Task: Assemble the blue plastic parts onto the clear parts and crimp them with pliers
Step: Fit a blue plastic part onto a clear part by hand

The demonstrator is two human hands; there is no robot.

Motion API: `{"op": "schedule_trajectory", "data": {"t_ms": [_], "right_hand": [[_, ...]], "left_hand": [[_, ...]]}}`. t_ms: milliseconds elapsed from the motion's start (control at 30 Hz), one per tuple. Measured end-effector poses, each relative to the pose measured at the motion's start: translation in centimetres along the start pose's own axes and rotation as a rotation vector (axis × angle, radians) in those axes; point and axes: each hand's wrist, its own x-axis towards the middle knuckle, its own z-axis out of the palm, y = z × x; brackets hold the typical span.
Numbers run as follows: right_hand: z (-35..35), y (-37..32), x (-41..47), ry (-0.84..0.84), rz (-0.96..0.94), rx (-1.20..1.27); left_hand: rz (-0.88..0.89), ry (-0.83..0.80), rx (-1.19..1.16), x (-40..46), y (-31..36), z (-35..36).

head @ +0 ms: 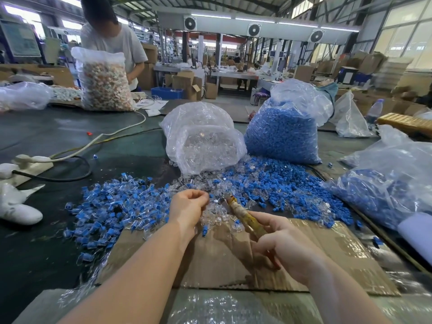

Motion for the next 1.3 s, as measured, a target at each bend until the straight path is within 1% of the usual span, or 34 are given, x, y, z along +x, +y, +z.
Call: {"op": "schedule_trajectory", "data": {"t_ms": [33,67,133,200,267,333,367,467,567,700,800,867,900,1033,1100,1167,1200,1233,1300], "right_hand": [[-0.2,0.1,0.1,0.047,-0.008,-0.009],[-0.4,0.2,0.2,0.109,-0.020,-0.024],[-1.0,0.4,0.6,0.243,-0.045,-0.113],[-1.7,1.0,1.3,0.386,-0.069,-0.310],[-2.8,1.9,2.0,0.528,-0.039,-0.589],[-3.6,2.8,2.3,0.638,0.057,-0.843],[-3.8,3.1,2.3,0.672,0.101,-0.919],[-4.2,4.0,2.2,0.696,0.169,-1.043],[-4.6,4.8,2.2,0.700,0.205,-1.138],[-4.5,4.7,2.1,0.704,0.204,-1.240],[-3.8,4.3,2.3,0.745,0.059,-1.323],[-3.2,4.1,2.5,0.728,-0.037,-1.379],[-3.0,4.1,2.7,0.713,-0.050,-1.406],[-2.9,4.2,3.0,0.693,-0.043,-1.426],[-2.7,4.0,3.0,0.708,-0.144,-1.352],[-1.9,3.6,3.2,0.660,-0.272,-1.089],[-1.4,3.4,3.3,0.612,-0.298,-0.928],[-0.8,3.1,3.5,0.560,-0.299,-0.791],[0.3,2.6,3.8,0.465,-0.273,-0.617]], "left_hand": [[0.016,0.045,0.042,0.3,-0.1,-0.4],[0.062,0.104,0.153,0.5,-0.2,-0.8],[0.207,0.214,0.453,0.8,-0.5,-1.9],[0.330,0.282,0.685,1.1,-1.0,-2.9],[0.408,0.327,0.870,1.3,-1.7,-3.9],[0.435,0.340,0.988,1.5,-2.4,-4.7],[0.435,0.340,1.018,1.6,-2.7,-4.9],[0.441,0.331,1.124,1.6,-3.4,-5.0],[0.449,0.343,1.131,1.4,-3.7,-4.4],[0.540,0.331,0.993,0.5,-3.6,-2.5],[0.661,0.241,0.861,-0.7,-3.9,-0.4],[0.710,0.149,0.806,-1.5,-4.4,1.0],[0.719,0.110,0.785,-1.9,-4.7,1.6],[0.720,0.004,0.738,-2.6,-5.7,2.8],[0.744,-0.006,0.723,-2.6,-5.8,2.8],[0.768,-0.011,0.705,-2.7,-5.6,2.6],[0.782,-0.025,0.703,-2.8,-5.5,2.6],[0.800,-0.045,0.705,-2.9,-5.5,2.5],[0.834,-0.088,0.703,-3.2,-5.3,2.4]]}}
